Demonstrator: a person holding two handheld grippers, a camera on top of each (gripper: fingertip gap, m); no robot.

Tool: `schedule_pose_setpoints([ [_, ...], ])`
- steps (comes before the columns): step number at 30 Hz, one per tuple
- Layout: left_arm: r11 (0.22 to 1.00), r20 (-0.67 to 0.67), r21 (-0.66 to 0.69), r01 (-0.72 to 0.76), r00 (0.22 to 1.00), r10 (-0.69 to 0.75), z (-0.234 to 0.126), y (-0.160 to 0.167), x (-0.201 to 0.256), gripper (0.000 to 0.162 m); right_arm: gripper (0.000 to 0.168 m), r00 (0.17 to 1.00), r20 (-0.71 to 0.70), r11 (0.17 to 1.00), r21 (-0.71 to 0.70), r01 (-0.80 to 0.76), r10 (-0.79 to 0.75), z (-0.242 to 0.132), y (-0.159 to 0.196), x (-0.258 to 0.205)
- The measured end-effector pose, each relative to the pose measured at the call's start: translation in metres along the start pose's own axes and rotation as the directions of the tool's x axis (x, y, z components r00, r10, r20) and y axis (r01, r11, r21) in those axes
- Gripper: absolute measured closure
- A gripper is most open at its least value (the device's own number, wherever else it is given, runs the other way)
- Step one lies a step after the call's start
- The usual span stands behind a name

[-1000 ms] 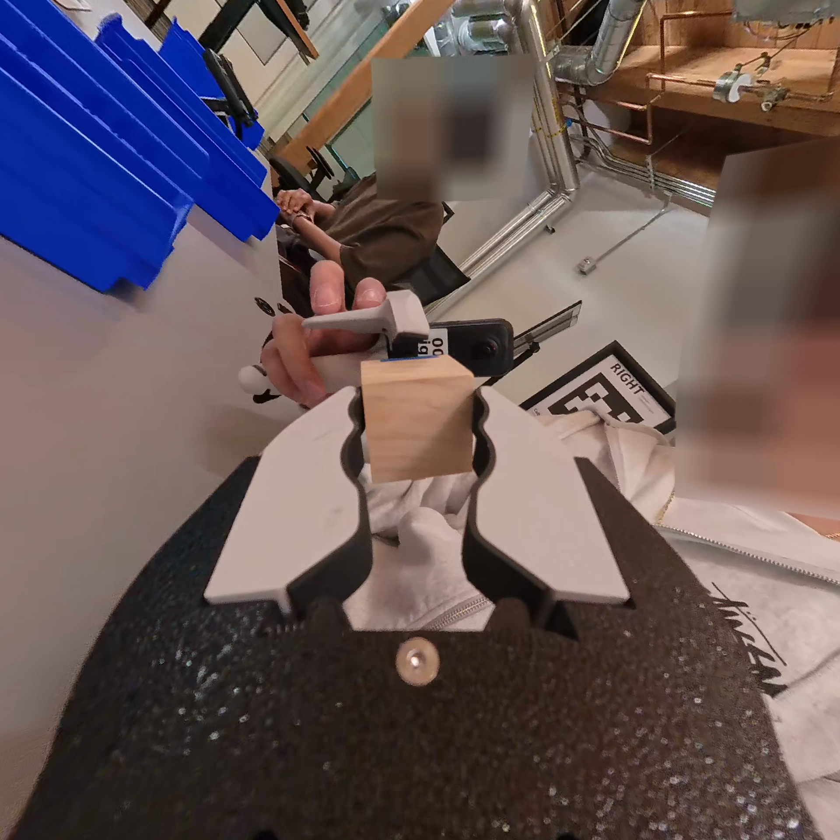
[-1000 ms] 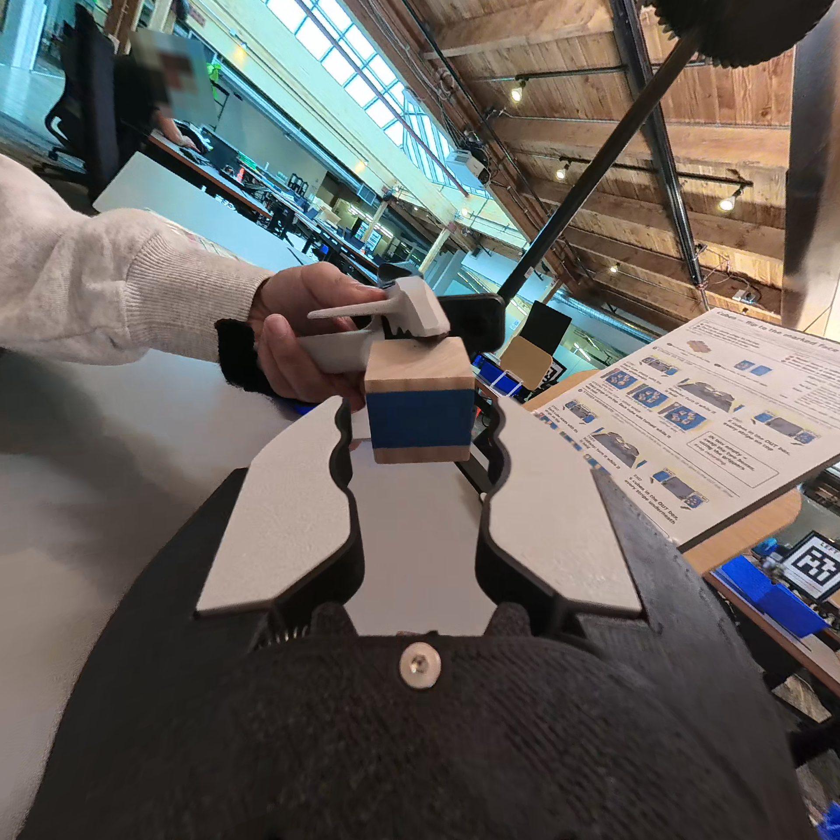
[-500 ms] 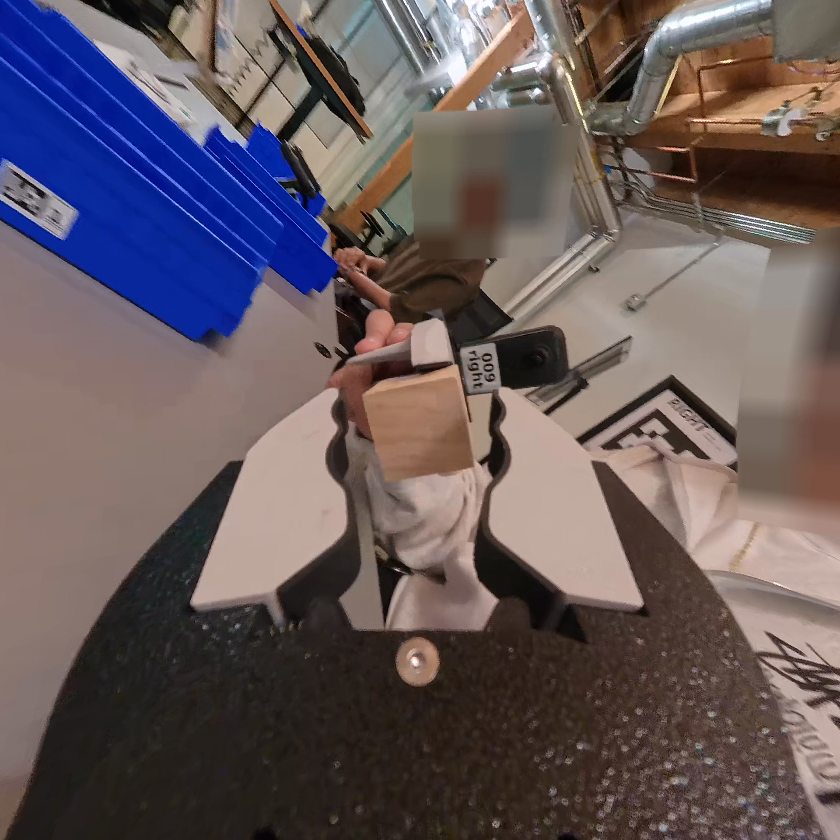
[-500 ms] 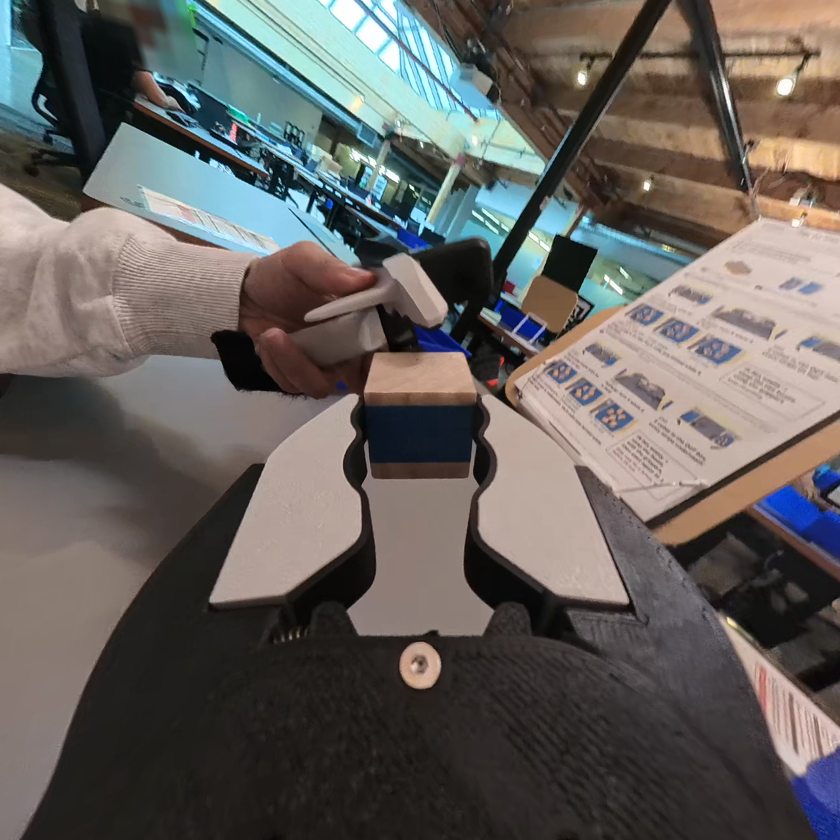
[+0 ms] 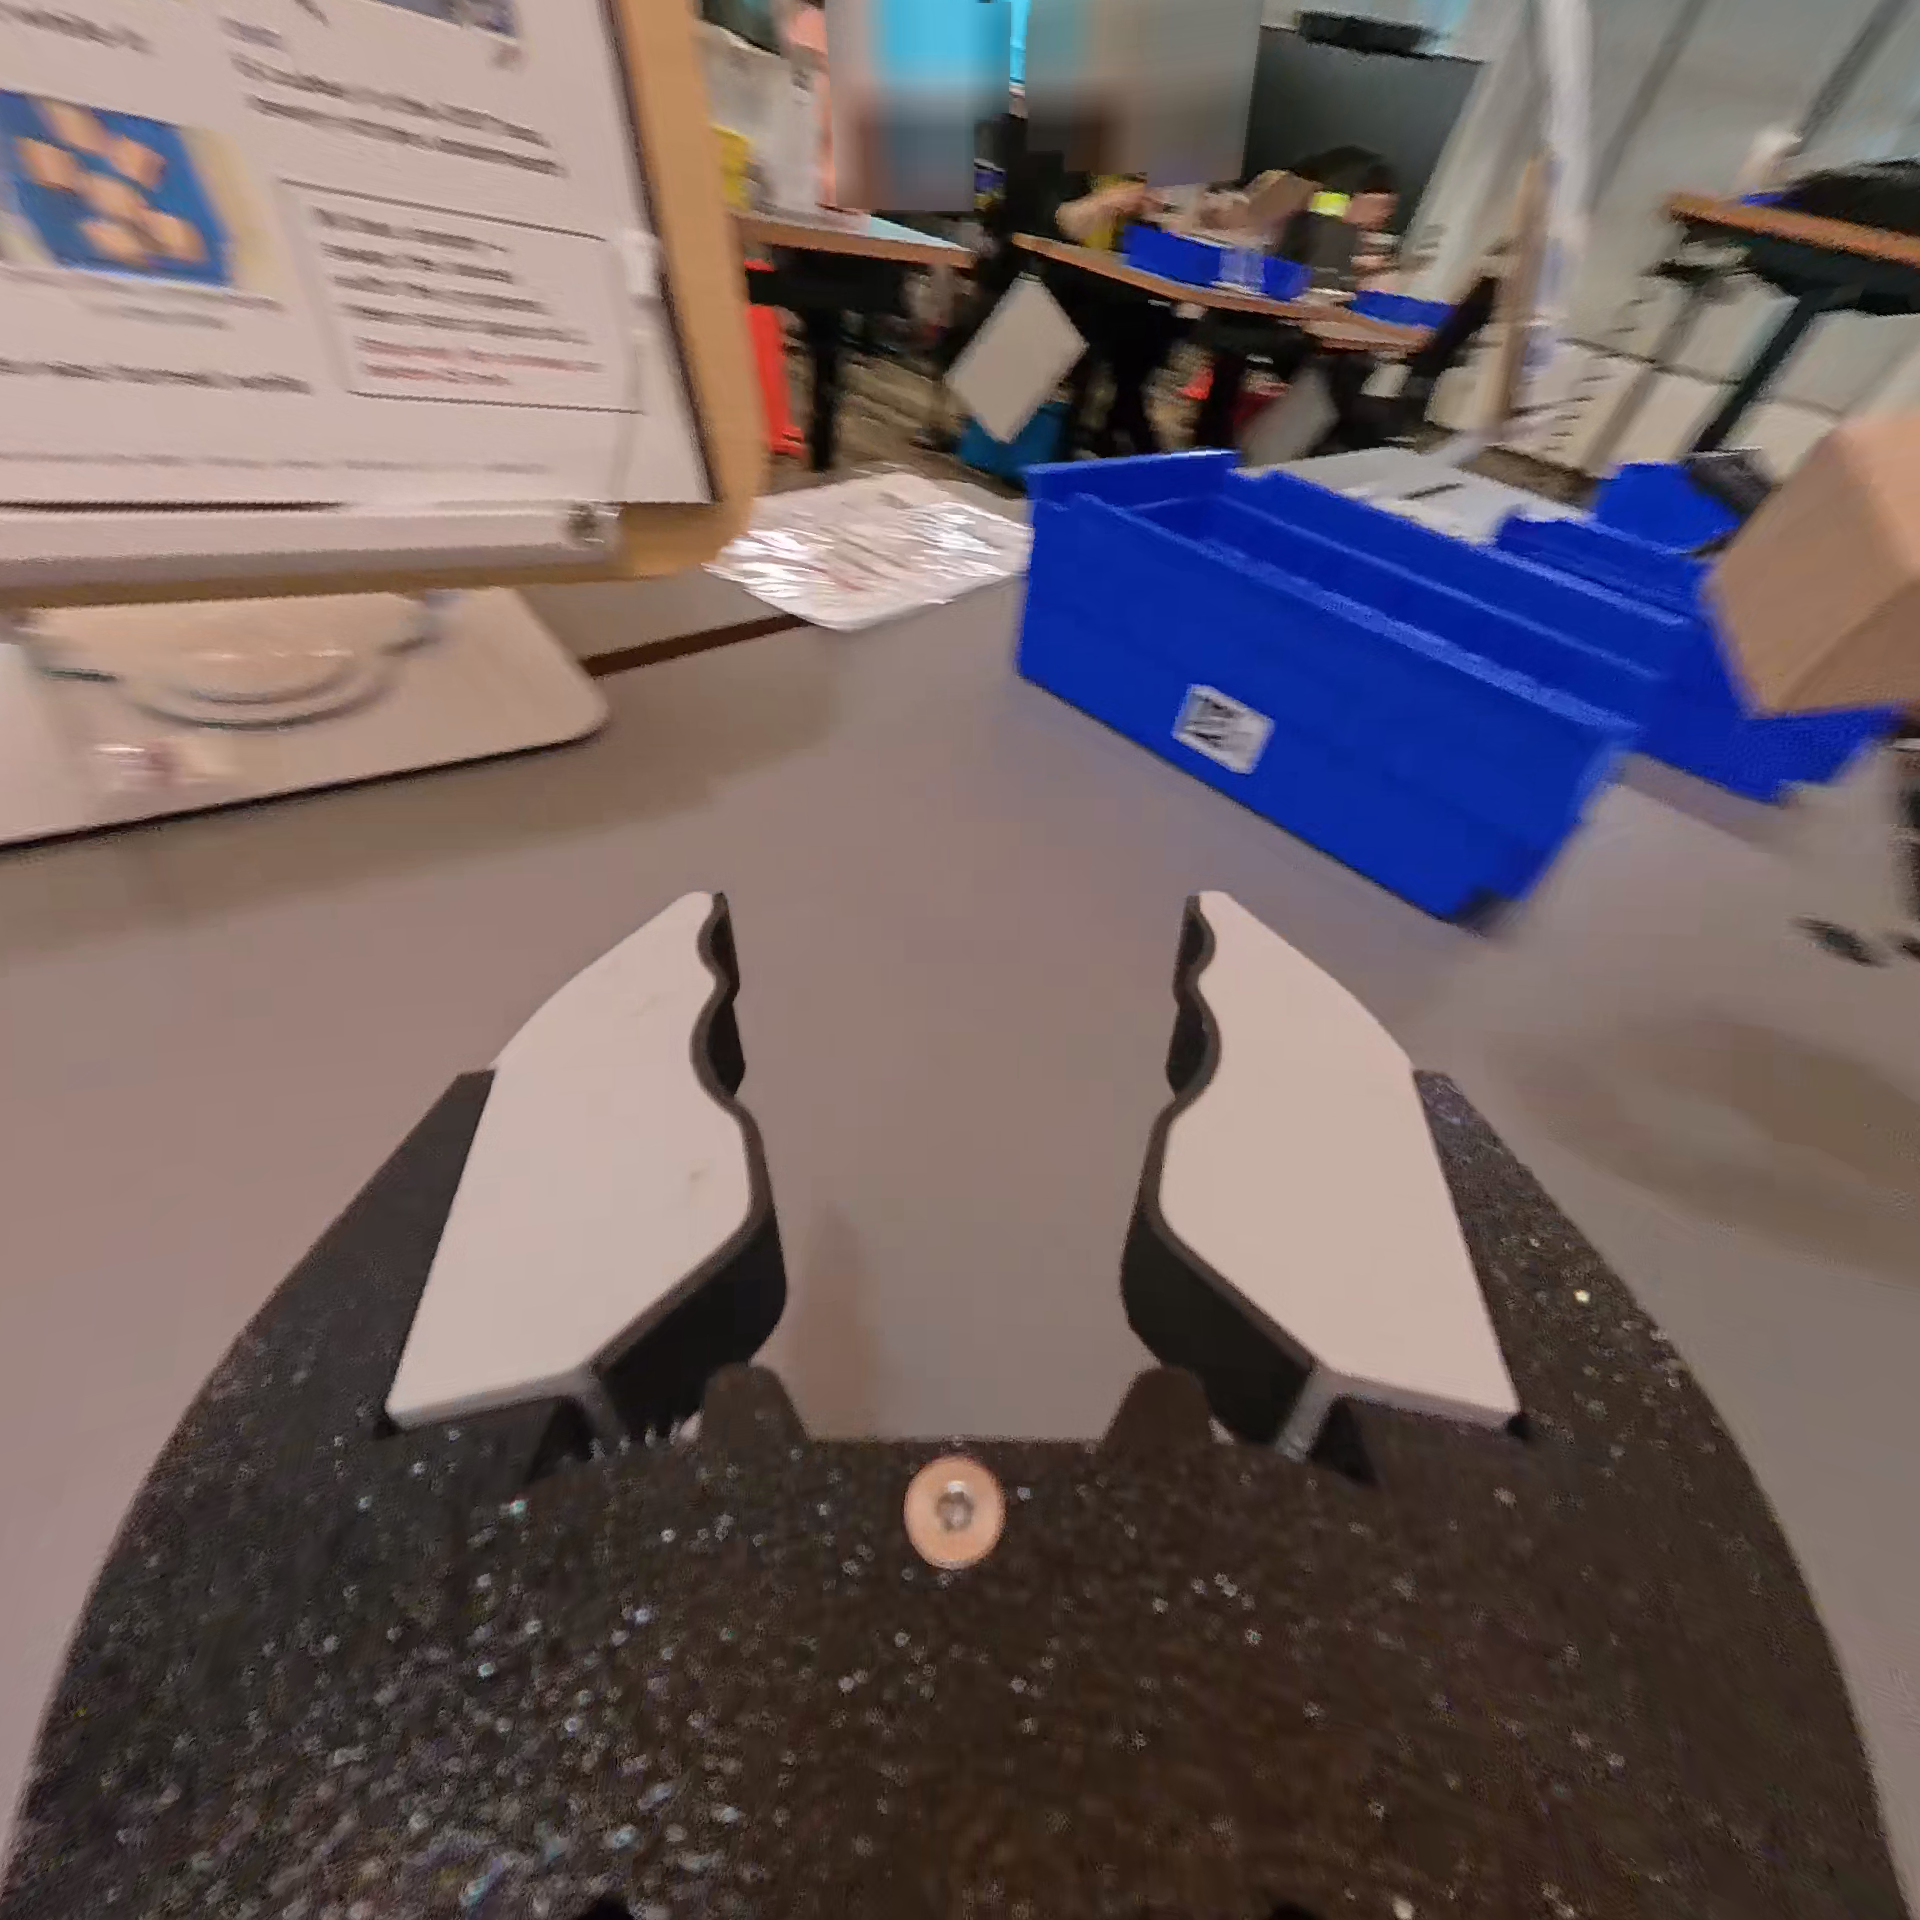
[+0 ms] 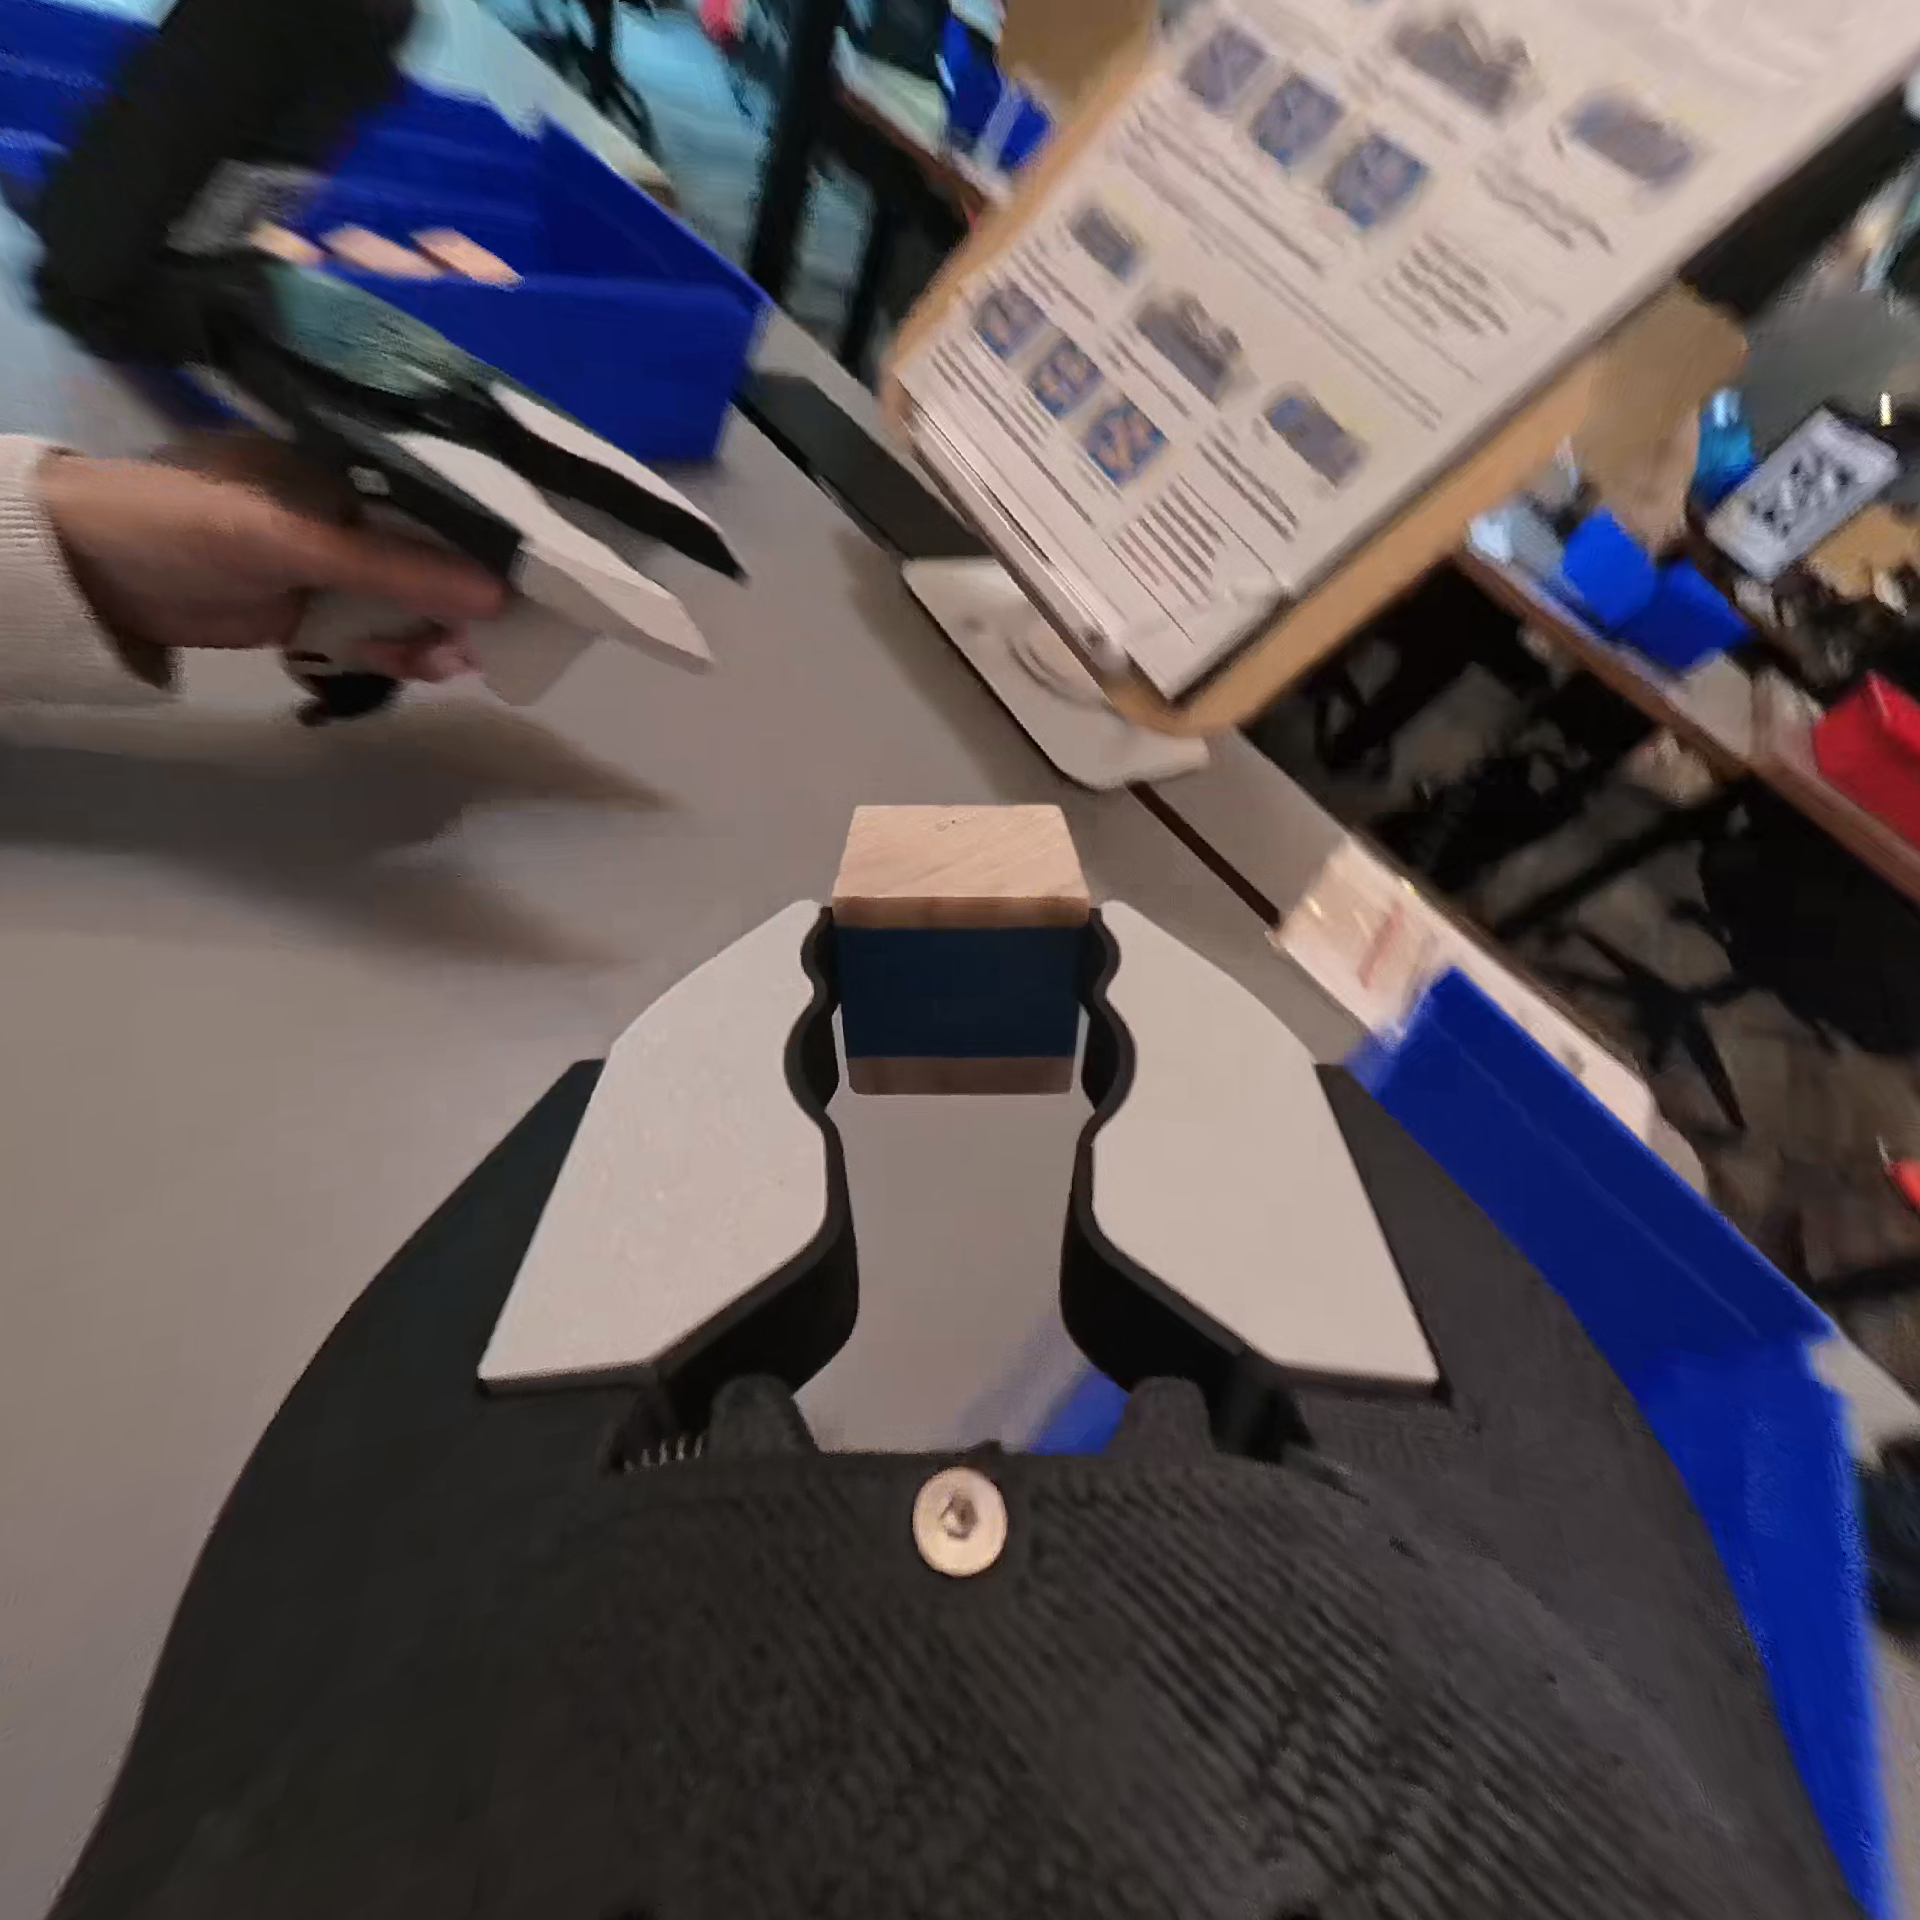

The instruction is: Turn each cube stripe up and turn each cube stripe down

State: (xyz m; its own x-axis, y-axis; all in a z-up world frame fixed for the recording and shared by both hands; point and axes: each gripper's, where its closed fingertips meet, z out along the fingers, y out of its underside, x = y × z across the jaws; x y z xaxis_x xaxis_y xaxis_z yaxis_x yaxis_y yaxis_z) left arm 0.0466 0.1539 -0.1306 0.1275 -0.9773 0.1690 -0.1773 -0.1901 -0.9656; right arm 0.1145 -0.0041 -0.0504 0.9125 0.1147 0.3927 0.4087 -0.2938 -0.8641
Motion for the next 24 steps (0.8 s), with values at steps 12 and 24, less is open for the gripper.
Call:
schedule_pose_setpoints([
  [12,0.964,0.400,-0.168,-0.204,0.880,0.256,-0.015,0.024,-0.044,0.088,0.122,0.914,-0.246,0.617,-0.678,-0.400,0.323,0.020,0.125,0.191],
  [24,0.936,0.490,-0.288,-0.200,0.809,0.324,-0.018,0.042,-0.063,0.089,0.123,0.795,-0.404,0.274,-0.785,-0.555,0.453,0.091,0.203,0.218],
])
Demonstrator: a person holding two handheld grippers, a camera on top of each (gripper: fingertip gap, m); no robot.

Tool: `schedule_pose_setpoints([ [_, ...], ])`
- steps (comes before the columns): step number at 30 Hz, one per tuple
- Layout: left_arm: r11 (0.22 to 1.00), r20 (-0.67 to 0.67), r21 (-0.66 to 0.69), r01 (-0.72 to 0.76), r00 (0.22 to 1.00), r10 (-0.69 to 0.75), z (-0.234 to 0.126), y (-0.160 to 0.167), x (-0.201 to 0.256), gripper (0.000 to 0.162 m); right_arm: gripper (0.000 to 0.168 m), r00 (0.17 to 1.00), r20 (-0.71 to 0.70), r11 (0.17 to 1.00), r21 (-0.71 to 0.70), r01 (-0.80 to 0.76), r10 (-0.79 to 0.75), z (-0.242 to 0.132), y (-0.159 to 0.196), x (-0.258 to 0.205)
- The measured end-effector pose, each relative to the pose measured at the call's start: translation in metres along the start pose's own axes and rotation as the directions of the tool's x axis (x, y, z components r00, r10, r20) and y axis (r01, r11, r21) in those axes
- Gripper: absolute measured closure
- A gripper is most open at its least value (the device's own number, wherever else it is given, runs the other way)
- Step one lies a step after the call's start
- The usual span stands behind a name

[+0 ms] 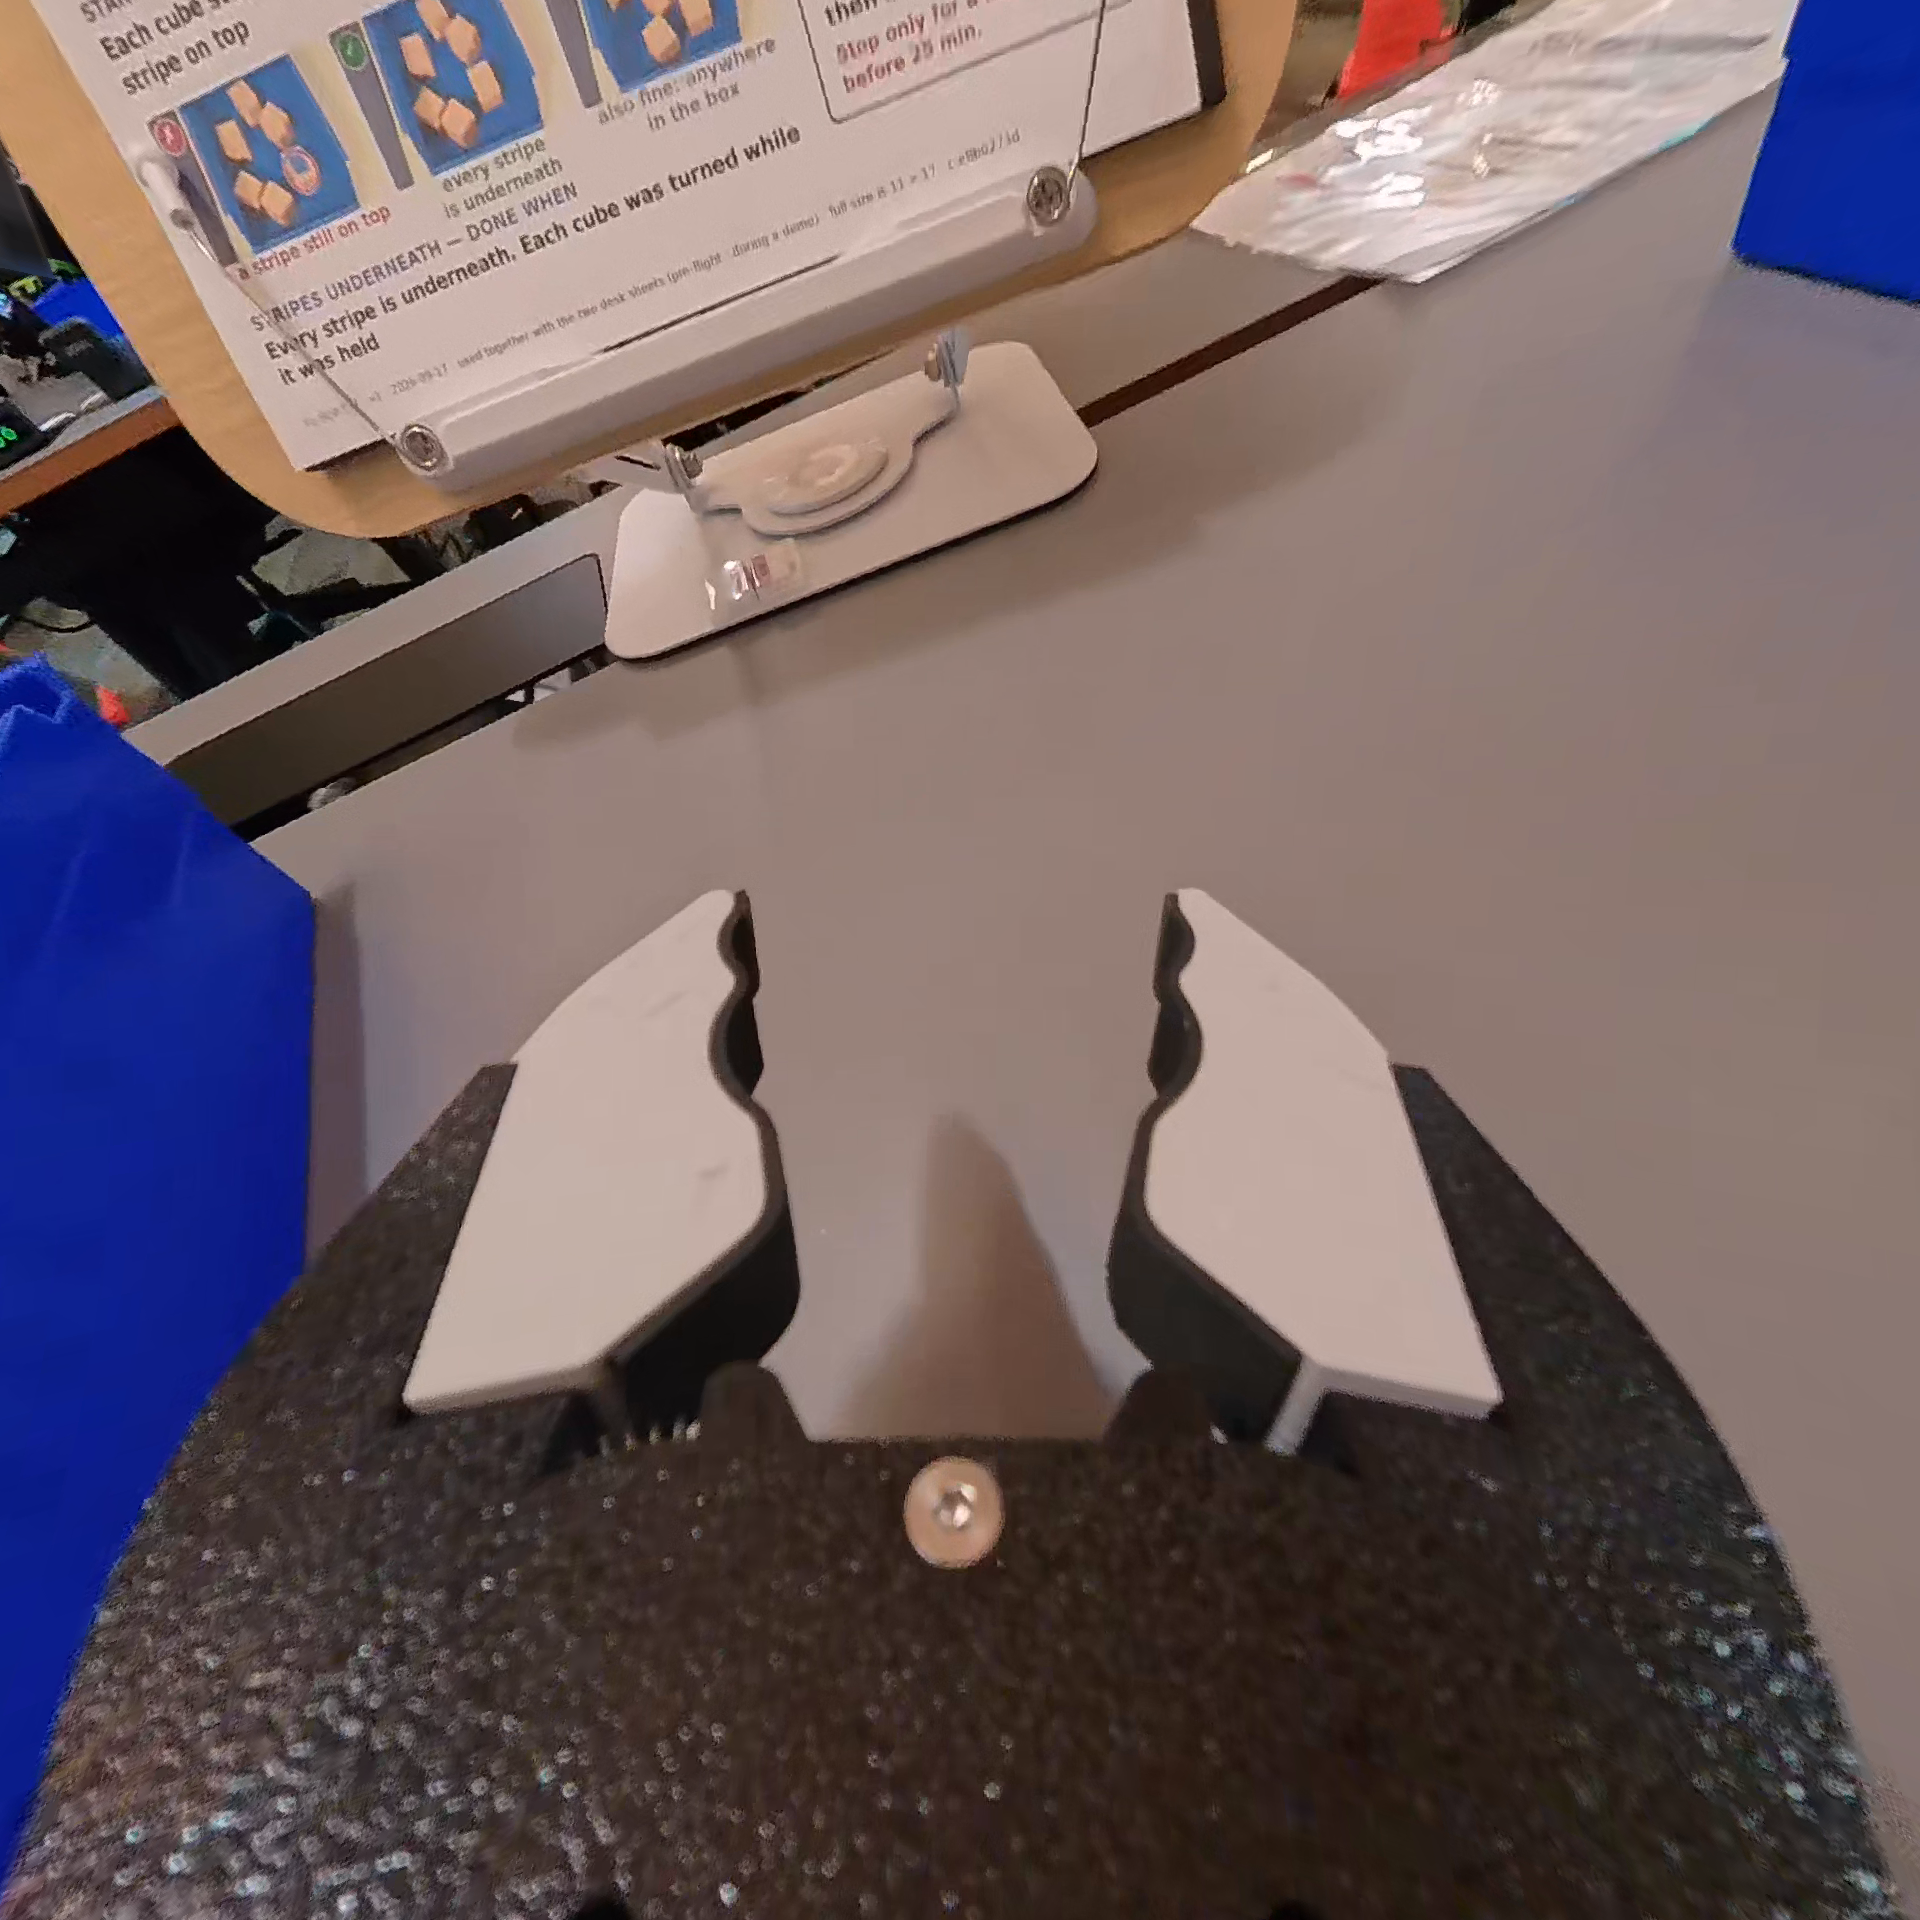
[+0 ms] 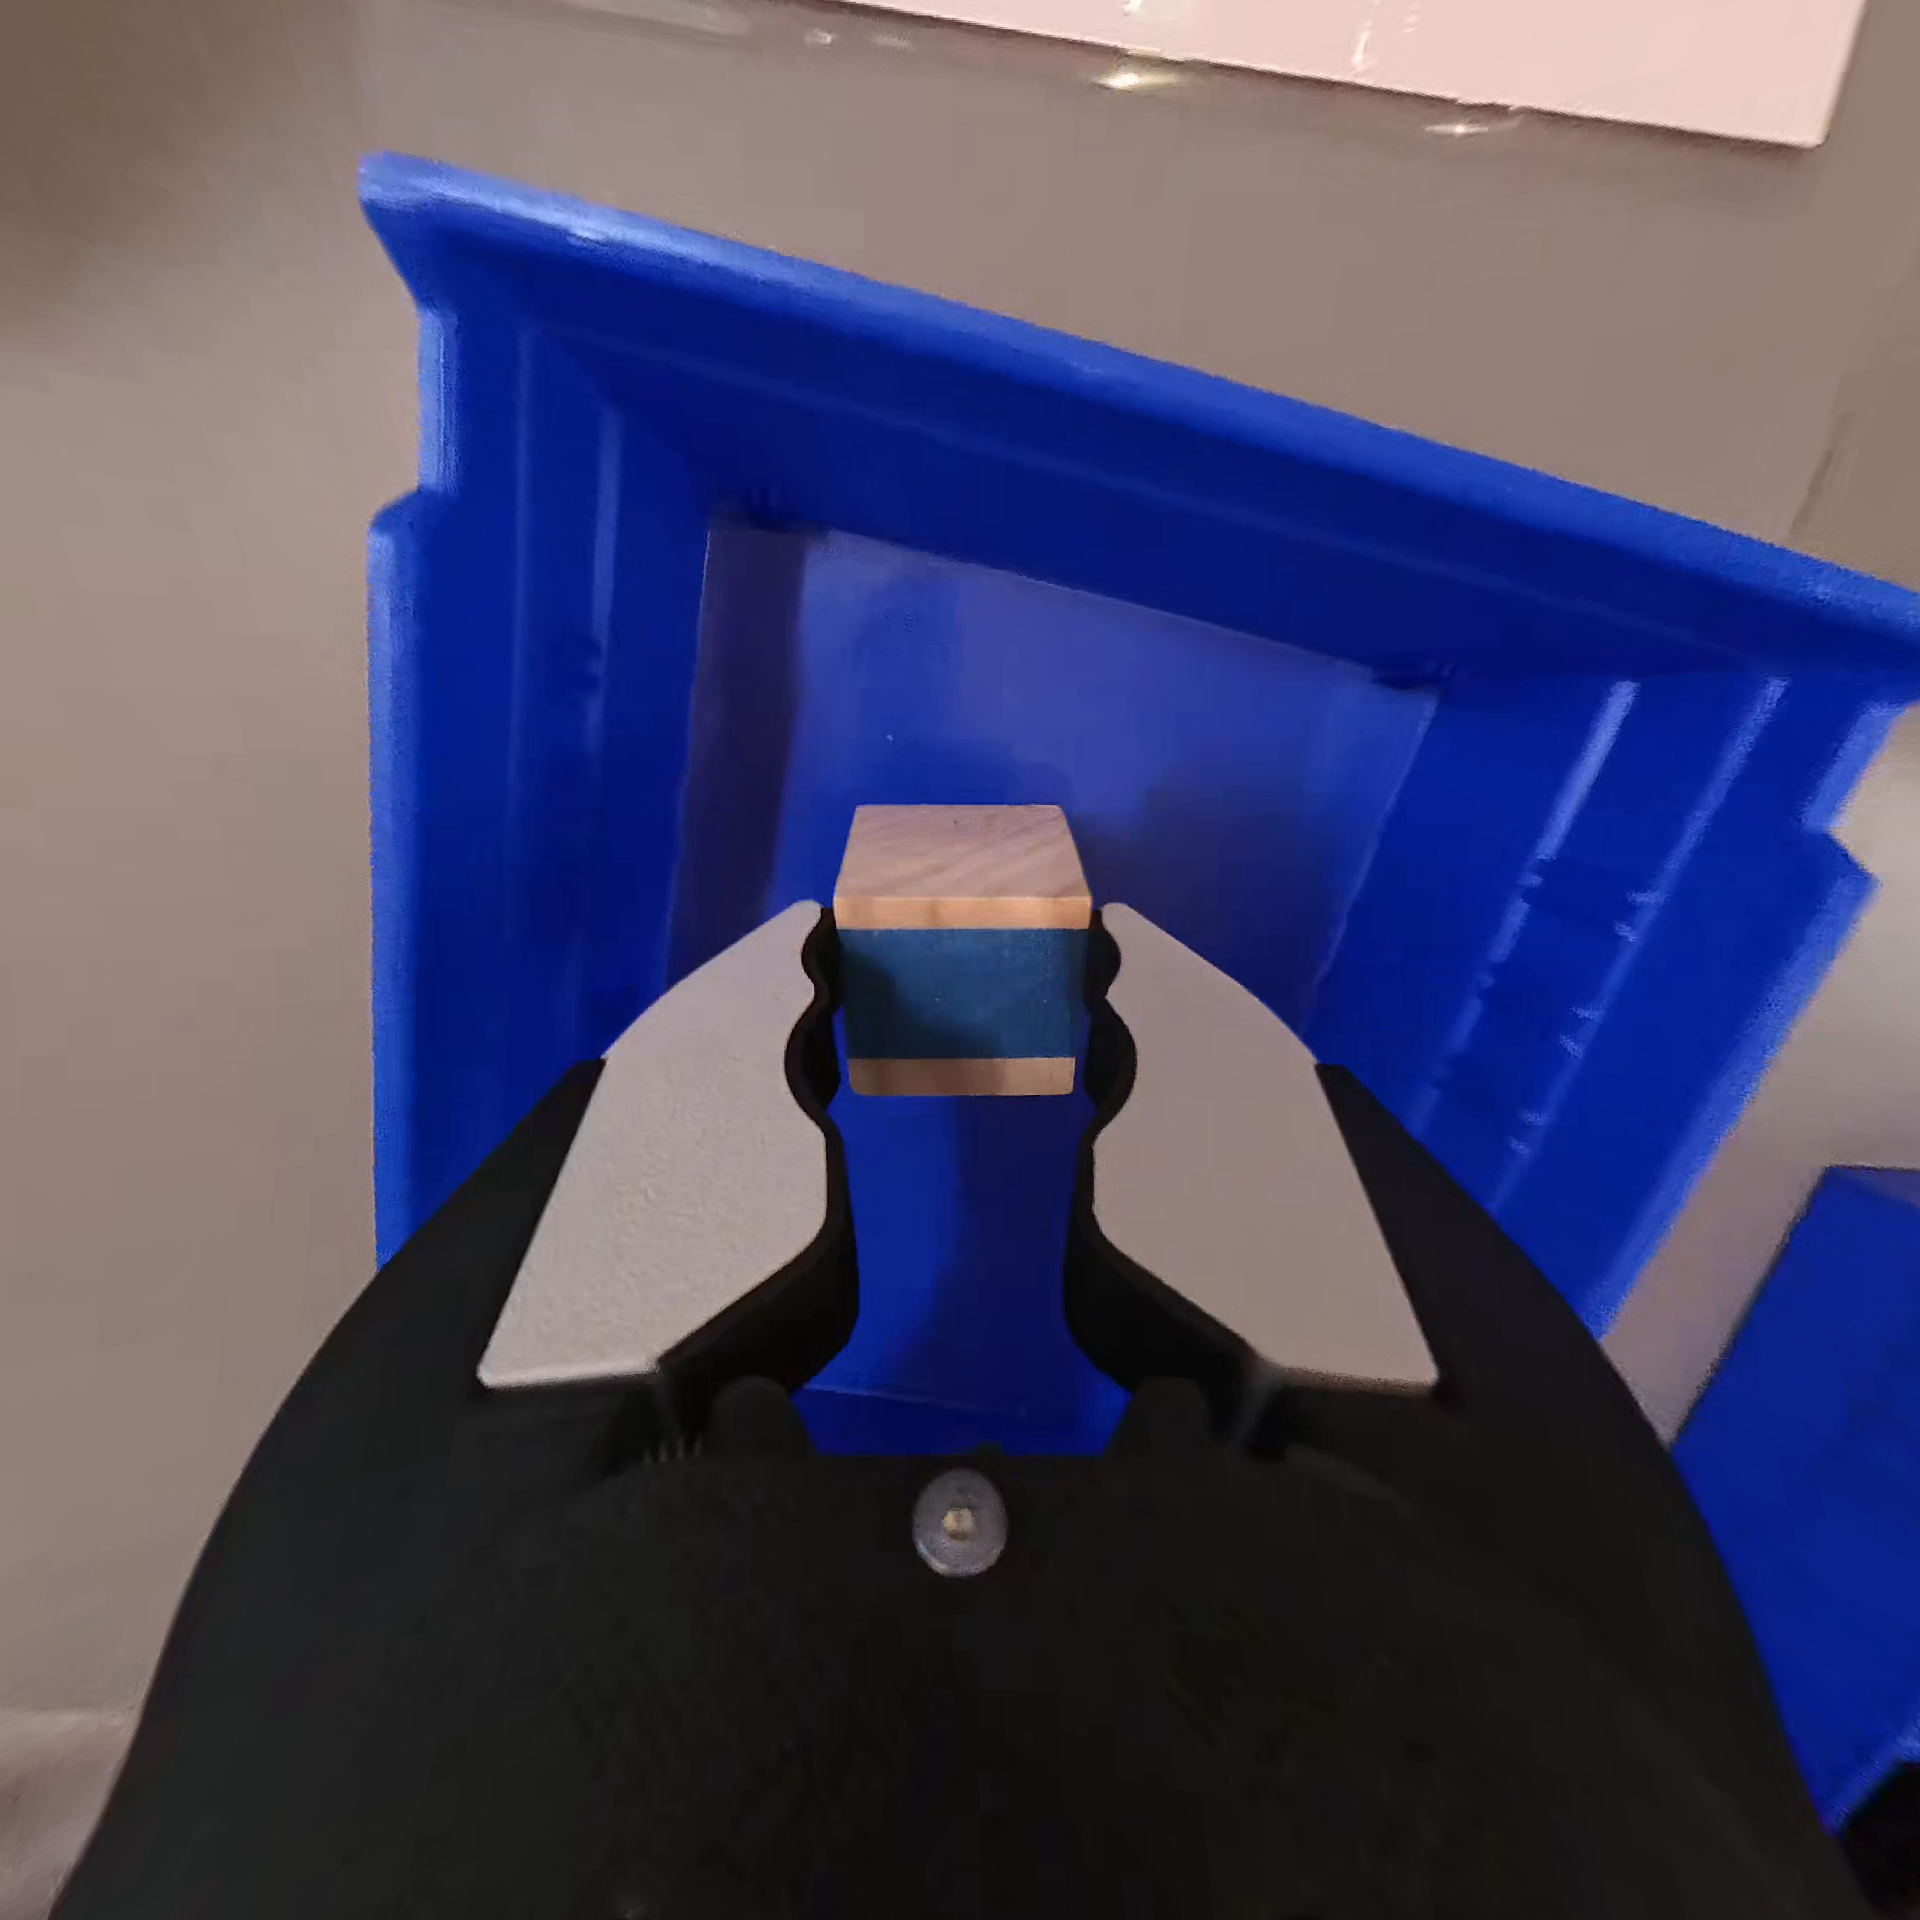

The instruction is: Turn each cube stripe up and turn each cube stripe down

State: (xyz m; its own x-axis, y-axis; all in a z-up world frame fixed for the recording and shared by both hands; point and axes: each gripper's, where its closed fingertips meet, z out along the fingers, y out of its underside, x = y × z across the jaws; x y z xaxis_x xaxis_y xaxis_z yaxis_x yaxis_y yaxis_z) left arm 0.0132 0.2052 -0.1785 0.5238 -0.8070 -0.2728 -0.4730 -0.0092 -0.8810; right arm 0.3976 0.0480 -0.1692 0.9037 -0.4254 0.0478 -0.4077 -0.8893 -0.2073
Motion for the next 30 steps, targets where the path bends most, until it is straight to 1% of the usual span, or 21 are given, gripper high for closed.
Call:
schedule_pose_setpoints([
  [4,1.000,-0.001,-0.009,-0.028,1.000,0.028,0.002,0.002,0.007,0.091,0.122,0.999,0.032,0.999,-0.032,-0.028,0.029,0.020,-0.002,-0.012],
  [10,0.999,-0.012,-0.017,-0.042,0.999,0.042,0.003,0.004,0.011,0.091,0.122,0.998,0.026,0.995,-0.080,-0.062,0.064,0.039,0.005,-0.013],
  [15,0.999,-0.019,-0.017,-0.028,0.999,0.027,0.003,0.004,0.011,0.091,0.122,0.999,0.002,0.993,-0.107,-0.050,0.050,0.050,0.012,-0.012],
  [19,0.999,-0.026,-0.025,-0.022,0.999,0.022,0.003,0.006,0.012,0.091,0.123,0.999,0.008,0.996,-0.080,-0.045,0.046,0.053,0.011,-0.014],
  [21,0.999,-0.029,-0.028,-0.017,0.999,0.016,0.004,0.007,0.012,0.091,0.113,0.999,0.018,0.997,-0.063,-0.039,0.040,0.051,0.011,-0.015],
  [24,1.000,-0.028,-0.028,-0.011,1.000,0.010,0.004,0.008,0.010,0.091,0.077,1.000,-0.016,1.000,-0.007,-0.010,0.010,0.039,0.007,-0.008],
  [25,1.000,-0.028,-0.028,-0.005,1.000,0.004,0.003,0.007,0.008,0.091,0.071,1.000,-0.028,1.000,0.030,0.003,-0.002,0.030,0.003,-0.006],
  [28,0.999,-0.030,0.007,0.034,0.999,-0.034,-0.004,-0.001,0.001,0.091,0.068,0.998,-0.066,0.980,0.197,0.035,-0.023,-0.009,-0.007,0.000],
  [30,0.996,-0.029,0.041,0.073,0.997,-0.072,-0.010,-0.009,-0.007,0.091,0.068,0.993,-0.108,0.943,0.325,0.073,-0.040,-0.040,-0.009,-0.004],
])
